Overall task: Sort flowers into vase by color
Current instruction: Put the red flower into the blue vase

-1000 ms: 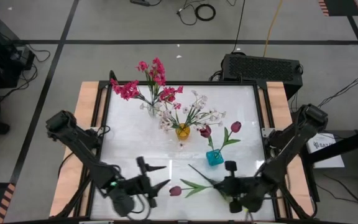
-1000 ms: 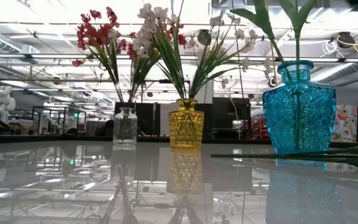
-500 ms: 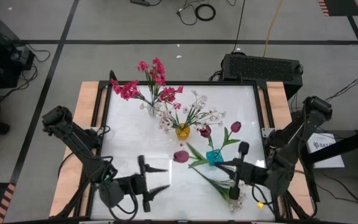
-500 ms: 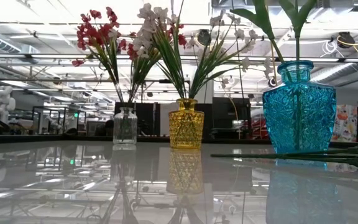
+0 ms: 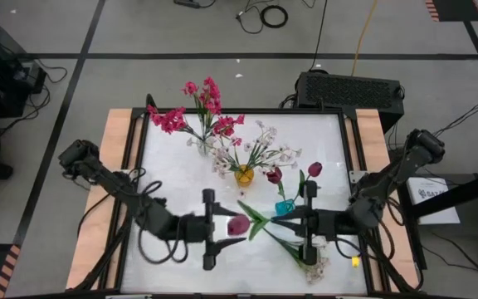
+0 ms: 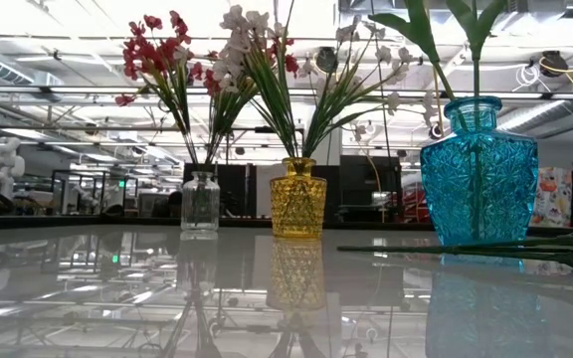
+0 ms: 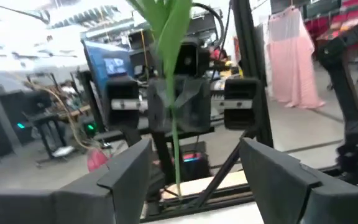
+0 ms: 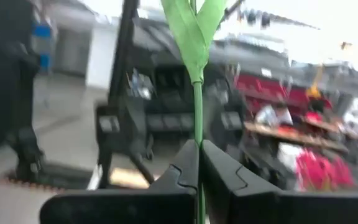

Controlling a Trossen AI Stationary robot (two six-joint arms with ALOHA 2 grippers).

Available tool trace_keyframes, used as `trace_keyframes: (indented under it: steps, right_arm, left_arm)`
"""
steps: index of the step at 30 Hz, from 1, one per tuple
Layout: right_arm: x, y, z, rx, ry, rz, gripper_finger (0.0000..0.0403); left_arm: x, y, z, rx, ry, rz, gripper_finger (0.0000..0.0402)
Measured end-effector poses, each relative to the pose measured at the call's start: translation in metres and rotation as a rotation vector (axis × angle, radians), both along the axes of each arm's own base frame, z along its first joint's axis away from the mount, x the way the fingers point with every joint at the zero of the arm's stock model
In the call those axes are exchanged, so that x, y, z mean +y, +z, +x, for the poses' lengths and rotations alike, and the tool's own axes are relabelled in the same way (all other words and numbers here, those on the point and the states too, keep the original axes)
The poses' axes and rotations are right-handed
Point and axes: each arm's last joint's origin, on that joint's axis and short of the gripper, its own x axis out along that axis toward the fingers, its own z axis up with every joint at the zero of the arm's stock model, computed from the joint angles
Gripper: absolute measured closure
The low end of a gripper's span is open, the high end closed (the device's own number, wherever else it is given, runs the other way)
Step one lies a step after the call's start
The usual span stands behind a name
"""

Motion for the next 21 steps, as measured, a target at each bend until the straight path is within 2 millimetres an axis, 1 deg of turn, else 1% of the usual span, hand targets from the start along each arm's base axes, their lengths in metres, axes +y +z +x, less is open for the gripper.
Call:
trace_keyframes:
  steps: [4, 8, 13, 16, 21]
  right_arm:
    - [-0.003, 0.011, 0.004, -0.134, 0.067, 0.001, 0.0402]
    - [0.001, 0.006, 0.015, -0.199, 0.103, -0.01, 0.0402]
    - [0.004, -0.002, 0.028, -0.279, 0.11, -0.013, 0.0402]
    - [0.005, -0.007, 0.034, -0.296, 0.124, -0.027, 0.0402]
    - [0.003, -0.007, 0.035, -0.297, 0.125, -0.015, 0.0402]
  left_arm:
    - [0.013, -0.008, 0.016, 0.026, -0.048, -0.075, 0.0153]
    - [0.012, -0.018, 0.027, 0.009, -0.122, -0.114, 0.0153]
    - [0.01, -0.029, 0.038, -0.026, -0.104, -0.135, 0.0153]
    - [0.011, -0.031, 0.041, -0.042, -0.058, -0.158, 0.0153]
    - [0.013, -0.033, 0.043, -0.047, -0.036, -0.163, 0.0153]
